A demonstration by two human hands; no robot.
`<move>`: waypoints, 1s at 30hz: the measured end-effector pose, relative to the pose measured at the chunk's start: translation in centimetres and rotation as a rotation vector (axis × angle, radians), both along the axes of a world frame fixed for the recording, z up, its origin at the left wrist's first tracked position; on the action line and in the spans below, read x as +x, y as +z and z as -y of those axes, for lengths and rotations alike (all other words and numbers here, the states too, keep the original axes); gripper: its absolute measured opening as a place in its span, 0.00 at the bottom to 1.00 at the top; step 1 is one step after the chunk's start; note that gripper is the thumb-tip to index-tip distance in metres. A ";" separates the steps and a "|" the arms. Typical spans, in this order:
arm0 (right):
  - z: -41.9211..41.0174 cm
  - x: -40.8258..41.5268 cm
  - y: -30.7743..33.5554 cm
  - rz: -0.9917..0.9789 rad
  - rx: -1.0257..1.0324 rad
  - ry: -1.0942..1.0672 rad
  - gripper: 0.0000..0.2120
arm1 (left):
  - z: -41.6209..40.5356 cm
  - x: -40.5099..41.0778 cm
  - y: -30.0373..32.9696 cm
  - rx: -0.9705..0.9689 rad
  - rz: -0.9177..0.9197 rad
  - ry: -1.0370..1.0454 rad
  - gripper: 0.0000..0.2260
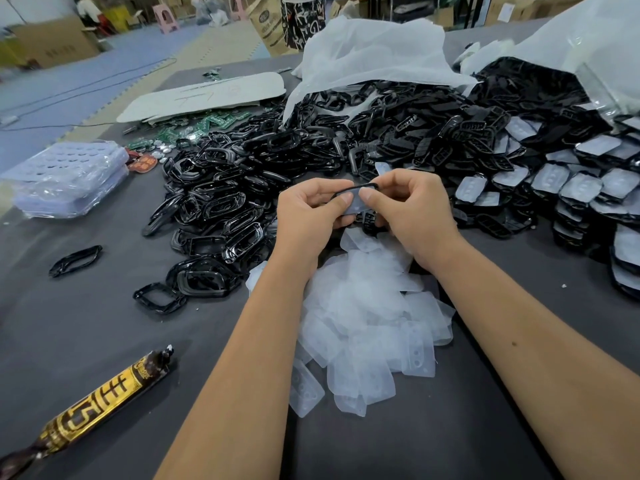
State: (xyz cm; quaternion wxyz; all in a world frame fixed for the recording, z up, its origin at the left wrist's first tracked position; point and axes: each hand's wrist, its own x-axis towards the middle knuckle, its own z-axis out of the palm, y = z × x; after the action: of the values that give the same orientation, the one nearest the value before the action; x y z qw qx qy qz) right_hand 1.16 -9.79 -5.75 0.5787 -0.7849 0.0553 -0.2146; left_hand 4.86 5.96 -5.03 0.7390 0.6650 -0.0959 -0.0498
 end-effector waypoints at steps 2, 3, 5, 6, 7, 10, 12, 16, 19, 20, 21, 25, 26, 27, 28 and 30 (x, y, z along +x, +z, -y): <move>-0.1 0.0 0.0 0.005 0.015 0.002 0.05 | 0.0 0.1 0.0 -0.003 -0.004 -0.002 0.05; -0.1 0.1 0.0 0.008 0.019 -0.001 0.05 | 0.0 0.1 0.0 -0.003 -0.008 -0.001 0.05; -0.1 0.1 0.0 0.010 0.027 -0.008 0.05 | 0.0 0.2 0.1 0.003 -0.017 0.000 0.06; -0.1 0.0 0.1 0.008 0.031 -0.011 0.05 | 0.0 0.2 0.1 0.006 -0.017 -0.001 0.06; -0.2 0.0 0.1 0.005 0.034 -0.014 0.06 | 0.0 0.1 0.1 0.009 -0.015 -0.002 0.06; -0.3 0.0 0.1 0.003 0.035 -0.024 0.06 | 0.1 0.2 -0.1 0.015 -0.002 0.010 0.05; -0.3 -0.1 0.1 0.009 0.024 -0.029 0.06 | 0.0 0.1 -0.2 0.022 0.009 0.021 0.03; -0.2 -0.2 0.2 0.022 0.003 0.002 0.05 | 0.0 0.2 -0.4 0.054 0.040 0.029 0.05; -0.2 -0.3 0.3 0.023 0.042 0.056 0.08 | 0.0 0.2 -0.4 0.024 0.041 0.037 0.05; -0.2 -0.3 0.3 0.022 0.059 0.069 0.08 | 0.0 0.2 -0.4 0.016 0.042 0.034 0.05; -0.2 -0.3 0.2 0.023 0.075 0.076 0.08 | 0.0 0.1 -0.4 0.009 0.044 0.029 0.05; 0.0 -0.2 0.1 0.006 0.132 0.070 0.08 | 0.1 -0.1 -0.2 0.018 0.050 0.013 0.05; 0.0 -0.1 0.1 -0.001 0.142 0.074 0.07 | 0.1 -0.2 -0.2 0.022 0.048 0.013 0.05; 0.0 -0.1 0.1 -0.005 0.152 0.080 0.06 | 0.1 -0.2 -0.1 0.022 0.043 0.012 0.05; 0.0 0.0 0.1 -0.009 0.162 0.083 0.05 | 0.1 -0.2 0.0 0.021 0.035 0.009 0.06; 0.0 0.0 0.1 -0.014 0.182 0.083 0.03 | 0.1 -0.2 0.1 0.011 0.011 -0.008 0.08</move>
State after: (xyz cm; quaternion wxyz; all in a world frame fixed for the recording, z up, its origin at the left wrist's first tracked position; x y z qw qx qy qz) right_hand 1.19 -9.79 -5.65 0.6558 -0.7320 0.0459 -0.1789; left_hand 4.68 5.90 -4.91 0.7345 0.6691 -0.1023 -0.0497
